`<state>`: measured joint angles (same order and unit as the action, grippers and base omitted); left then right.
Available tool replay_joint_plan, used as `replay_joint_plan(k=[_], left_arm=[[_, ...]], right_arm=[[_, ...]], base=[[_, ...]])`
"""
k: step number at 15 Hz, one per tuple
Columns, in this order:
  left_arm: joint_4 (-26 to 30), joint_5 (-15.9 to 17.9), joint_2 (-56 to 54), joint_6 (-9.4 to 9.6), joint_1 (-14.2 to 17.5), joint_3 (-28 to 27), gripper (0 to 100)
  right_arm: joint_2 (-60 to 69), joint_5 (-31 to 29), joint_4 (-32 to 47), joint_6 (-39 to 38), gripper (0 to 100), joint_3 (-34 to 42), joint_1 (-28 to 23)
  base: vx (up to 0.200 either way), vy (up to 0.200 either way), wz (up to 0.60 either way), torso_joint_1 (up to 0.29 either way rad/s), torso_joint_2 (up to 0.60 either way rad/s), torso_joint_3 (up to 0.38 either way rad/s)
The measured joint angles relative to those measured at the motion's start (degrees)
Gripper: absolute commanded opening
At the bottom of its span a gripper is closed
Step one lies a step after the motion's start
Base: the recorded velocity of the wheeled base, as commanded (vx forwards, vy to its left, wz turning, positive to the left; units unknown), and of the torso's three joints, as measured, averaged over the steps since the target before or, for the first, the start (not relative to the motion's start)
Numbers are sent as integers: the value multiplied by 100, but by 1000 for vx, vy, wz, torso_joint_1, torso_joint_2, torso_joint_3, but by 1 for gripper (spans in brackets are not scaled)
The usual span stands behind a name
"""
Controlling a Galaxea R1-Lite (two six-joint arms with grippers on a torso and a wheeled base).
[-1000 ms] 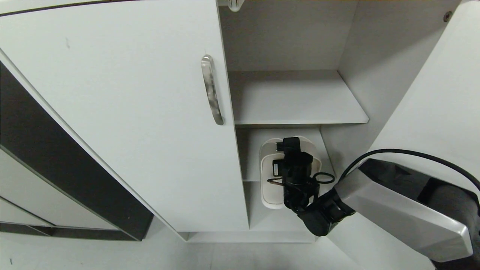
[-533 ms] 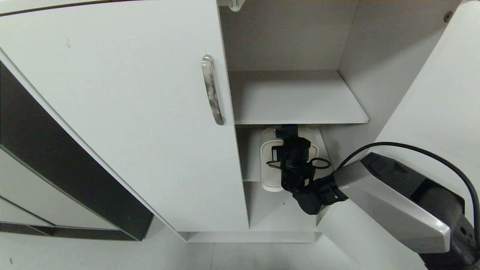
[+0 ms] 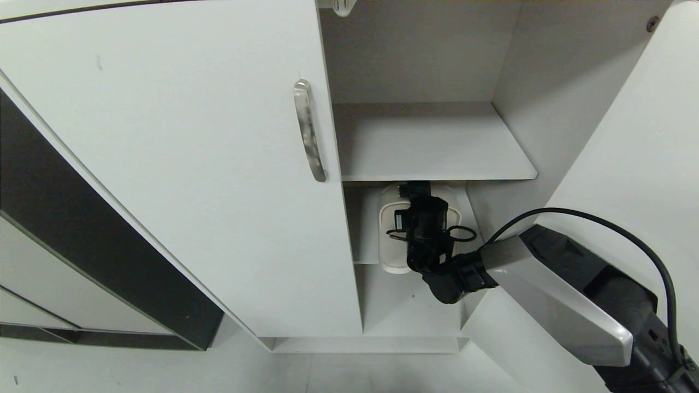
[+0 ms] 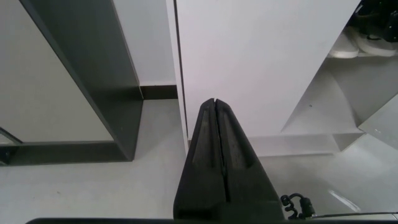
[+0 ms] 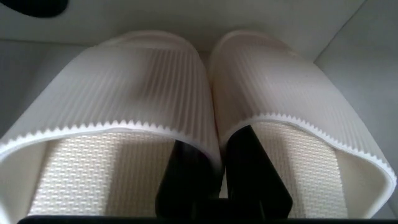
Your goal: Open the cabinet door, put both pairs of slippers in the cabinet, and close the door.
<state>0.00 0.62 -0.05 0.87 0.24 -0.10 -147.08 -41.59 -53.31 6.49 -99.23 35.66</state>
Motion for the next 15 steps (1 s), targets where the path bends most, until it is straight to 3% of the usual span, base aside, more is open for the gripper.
replay_joint_plan(k=[4, 5, 12, 15], left_arm=[[0, 0, 0, 2, 0, 0, 0], [0, -2, 0, 2, 0, 0, 0], [0, -2, 0, 2, 0, 0, 0], [0, 0, 0, -5, 0, 0, 0]], right_arm=[[-52, 0, 0, 0, 0, -18, -9], [-61, 2, 0, 0, 100, -20, -9], [-30, -30, -28, 0, 100, 116, 4], [195, -55, -299, 0, 100, 686, 76]], base=[[0, 0, 0, 0, 0, 0], [0, 0, 0, 0, 0, 0], [0, 0, 0, 0, 0, 0], [0, 0, 0, 0, 0, 0]])
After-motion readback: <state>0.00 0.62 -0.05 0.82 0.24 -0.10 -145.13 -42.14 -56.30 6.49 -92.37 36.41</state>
